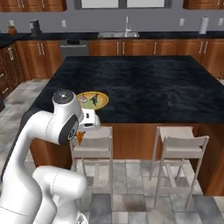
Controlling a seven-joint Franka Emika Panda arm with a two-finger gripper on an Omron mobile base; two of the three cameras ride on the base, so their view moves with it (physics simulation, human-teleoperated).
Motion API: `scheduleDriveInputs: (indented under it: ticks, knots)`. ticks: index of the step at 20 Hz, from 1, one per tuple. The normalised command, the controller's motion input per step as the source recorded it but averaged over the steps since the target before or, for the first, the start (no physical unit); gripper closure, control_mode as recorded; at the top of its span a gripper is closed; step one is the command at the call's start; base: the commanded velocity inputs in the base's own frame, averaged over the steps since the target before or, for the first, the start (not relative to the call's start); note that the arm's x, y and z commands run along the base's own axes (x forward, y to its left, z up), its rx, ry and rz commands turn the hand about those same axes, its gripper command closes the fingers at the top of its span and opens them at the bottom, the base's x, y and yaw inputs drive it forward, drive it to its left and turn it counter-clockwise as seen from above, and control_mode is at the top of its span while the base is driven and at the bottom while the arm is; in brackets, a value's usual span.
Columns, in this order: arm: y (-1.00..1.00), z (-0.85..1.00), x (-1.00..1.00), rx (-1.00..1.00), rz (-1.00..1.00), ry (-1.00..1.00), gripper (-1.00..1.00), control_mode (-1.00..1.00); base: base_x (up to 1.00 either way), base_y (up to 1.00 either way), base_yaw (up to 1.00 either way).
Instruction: Take the cheese, fish, and garlic from the fridge and place them on the plate on the dining counter to create an appetizer plate.
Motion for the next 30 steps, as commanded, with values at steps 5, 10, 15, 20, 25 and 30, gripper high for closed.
scheduleDriveInputs:
  ticks: [5, 10, 15, 20, 25, 30]
  knots:
    - [0.00, 0.00, 0.00, 0.00, 0.00, 0.00, 1.00, 1.00, 0.92, 0.05, 0.14]
    - [0.00, 0.00, 0.00, 0.00, 0.00, 0.00, 1.00, 1.00, 0.97, 0.03, 0.13]
    - [0.00, 0.00, 0.00, 0.00, 0.00, 0.00, 1.00, 1.00, 0.98, 0.00, 0.20]
    - [0.00, 0.00, 0.00, 0.00, 0.00, 0.00, 1.00, 1.00, 0.80, 0.00, 0.26]
    - [0.00, 0.00, 0.00, 0.00, 0.00, 0.00, 1.00, 1.00, 0.71, 0.00, 0.26]
    - [0.00, 0.00, 0.00, 0.00, 0.00, 0.00, 1.00, 1.00, 0.68, 0.00, 0.28]
